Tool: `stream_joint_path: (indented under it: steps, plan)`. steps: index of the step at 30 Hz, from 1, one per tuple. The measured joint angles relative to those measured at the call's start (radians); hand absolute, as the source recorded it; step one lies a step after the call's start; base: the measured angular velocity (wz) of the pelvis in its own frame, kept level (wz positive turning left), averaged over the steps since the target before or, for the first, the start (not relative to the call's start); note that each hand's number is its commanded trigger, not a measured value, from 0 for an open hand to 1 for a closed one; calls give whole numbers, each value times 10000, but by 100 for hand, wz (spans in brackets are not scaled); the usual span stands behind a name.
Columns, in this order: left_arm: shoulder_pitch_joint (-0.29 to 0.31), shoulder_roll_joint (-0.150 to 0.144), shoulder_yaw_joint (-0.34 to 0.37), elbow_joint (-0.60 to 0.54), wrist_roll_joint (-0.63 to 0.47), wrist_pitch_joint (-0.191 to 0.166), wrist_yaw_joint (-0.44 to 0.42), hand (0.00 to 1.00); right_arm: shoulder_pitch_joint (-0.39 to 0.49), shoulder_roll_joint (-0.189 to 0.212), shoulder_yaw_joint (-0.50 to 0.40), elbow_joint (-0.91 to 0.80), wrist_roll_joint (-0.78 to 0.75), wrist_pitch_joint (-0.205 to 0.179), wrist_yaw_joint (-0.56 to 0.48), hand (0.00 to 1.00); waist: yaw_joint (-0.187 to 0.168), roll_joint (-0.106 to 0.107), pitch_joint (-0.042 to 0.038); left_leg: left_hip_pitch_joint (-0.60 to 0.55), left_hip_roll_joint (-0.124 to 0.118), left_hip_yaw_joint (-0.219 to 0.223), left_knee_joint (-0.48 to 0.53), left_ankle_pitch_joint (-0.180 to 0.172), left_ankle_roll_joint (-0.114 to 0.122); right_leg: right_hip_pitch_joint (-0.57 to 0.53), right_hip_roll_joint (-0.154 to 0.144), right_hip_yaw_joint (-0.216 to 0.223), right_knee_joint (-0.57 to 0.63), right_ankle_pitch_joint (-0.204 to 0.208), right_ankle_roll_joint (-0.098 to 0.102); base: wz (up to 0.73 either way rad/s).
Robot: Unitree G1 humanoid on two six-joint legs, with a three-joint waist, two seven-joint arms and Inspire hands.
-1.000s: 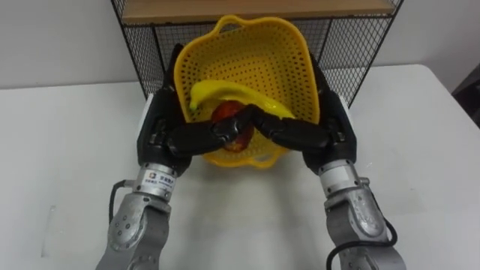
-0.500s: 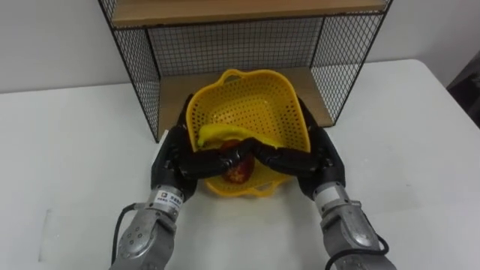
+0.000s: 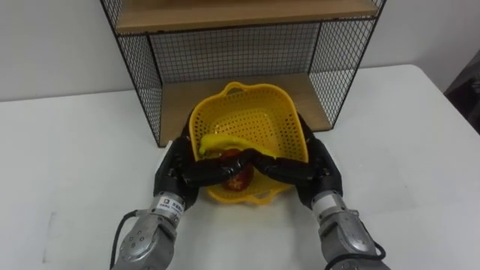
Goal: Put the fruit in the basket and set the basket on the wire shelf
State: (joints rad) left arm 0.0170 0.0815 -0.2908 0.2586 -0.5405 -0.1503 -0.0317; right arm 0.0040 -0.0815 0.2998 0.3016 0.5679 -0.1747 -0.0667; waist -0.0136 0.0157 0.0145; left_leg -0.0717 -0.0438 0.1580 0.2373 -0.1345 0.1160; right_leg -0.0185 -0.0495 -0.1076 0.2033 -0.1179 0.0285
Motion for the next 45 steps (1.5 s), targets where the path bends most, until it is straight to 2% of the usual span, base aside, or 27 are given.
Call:
stream_joint_path:
  steps: [2,5,7,12,16,19,23,27,31,34,36,39,45]
  plan:
    - [-36,-3,23,0,0,12,6,0,-28,57,2,3,22,18,-95,0,-33,-2,2,69,0,0,-16,14,16,60,1,-5,-11,4,-5,0]
    - [-418,-86,159,0,4,227,51,0,-201,128,-53,6,110,135,-326,0,89,-12,11,123,-3,3,-36,33,47,103,-2,-14,-4,-2,-9,0]
    - [-1013,-184,377,3,-5,375,226,0,-791,252,-196,6,158,326,-640,0,144,-42,29,123,-3,4,-64,48,41,84,-4,-22,-3,-4,-12,0]
    - [-2203,-274,518,19,-16,467,914,0,-2217,291,-274,181,336,407,-1143,0,237,-110,73,151,-7,21,-168,157,39,113,-1,-67,-156,72,-30,2]
    - [-3104,-402,744,631,-164,949,1324,0,-3028,309,-549,255,507,914,-1577,0,420,-187,118,297,-18,24,-334,239,28,187,-15,-124,-159,88,-38,1]
    - [-3362,-613,931,774,-175,1118,1516,0,-3303,319,-586,272,512,1126,-1877,0,478,-220,129,326,-12,20,-332,237,21,226,-34,-221,-160,88,-45,0]
    - [-3508,-650,1056,774,-317,1430,1586,0,-3398,342,-591,276,521,1257,-2083,0,486,-225,131,306,-16,4,-329,239,24,228,-43,-250,-167,87,-45,0]
    - [-3772,-703,1301,1003,-368,1975,1616,0,-3523,366,-846,279,692,1781,-2260,0,481,-223,129,282,-28,-39,-322,239,22,226,-52,-292,-174,81,-47,1]
    - [-4401,-728,1384,1255,-351,2454,1938,0,-4117,382,-942,629,678,2172,-2524,0,475,-210,121,274,-29,-34,-321,267,29,217,-49,-275,-162,90,-54,0]
    - [-4657,-755,1430,1508,-355,2526,2033,0,-4655,406,-1065,1230,740,2200,-2540,0,451,-191,109,334,-19,-30,-318,288,29,373,-32,-280,-185,140,-68,0]
    - [-4692,-807,1523,1710,-371,2577,2068,0,-4738,414,-1070,1445,744,2204,-2558,0,444,-161,89,343,-15,-30,-313,288,28,377,-32,-278,-175,144,-72,0]
    - [-4865,-872,1609,2277,-369,2879,2183,0,-4847,544,-1271,2114,774,2465,-2592,0,449,-76,30,353,-18,-28,-317,286,28,375,-36,-278,-158,147,-70,0]
    - [-4894,-964,1691,2771,-361,3468,2379,0,-4902,639,-1438,2769,1074,2989,-2717,0,437,-66,24,314,-14,-26,-316,286,27,332,-32,-272,-149,148,-71,0]
